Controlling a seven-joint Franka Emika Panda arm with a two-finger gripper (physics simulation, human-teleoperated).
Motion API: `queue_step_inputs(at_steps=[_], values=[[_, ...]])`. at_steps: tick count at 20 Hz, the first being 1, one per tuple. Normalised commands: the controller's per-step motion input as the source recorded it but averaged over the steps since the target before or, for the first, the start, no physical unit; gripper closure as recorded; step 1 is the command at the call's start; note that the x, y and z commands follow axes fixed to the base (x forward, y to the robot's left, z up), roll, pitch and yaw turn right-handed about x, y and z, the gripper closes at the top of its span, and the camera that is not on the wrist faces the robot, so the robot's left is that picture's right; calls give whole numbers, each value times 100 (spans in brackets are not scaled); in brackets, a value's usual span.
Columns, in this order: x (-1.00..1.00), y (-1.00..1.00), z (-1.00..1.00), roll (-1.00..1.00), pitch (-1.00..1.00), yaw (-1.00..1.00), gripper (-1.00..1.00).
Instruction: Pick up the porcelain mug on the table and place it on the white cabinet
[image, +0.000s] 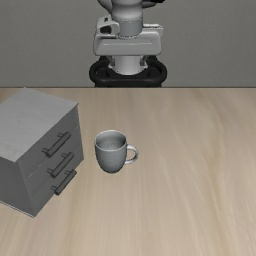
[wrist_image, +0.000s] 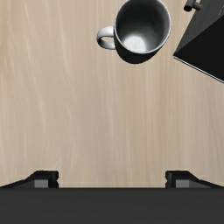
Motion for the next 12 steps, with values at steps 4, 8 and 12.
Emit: queue_step_inputs(at_steps=[4, 8, 12], values=[[100, 0, 0, 0, 0, 0, -100], [100, 0, 0, 0, 0, 0, -100], [100, 0, 0, 0, 0, 0, -100]])
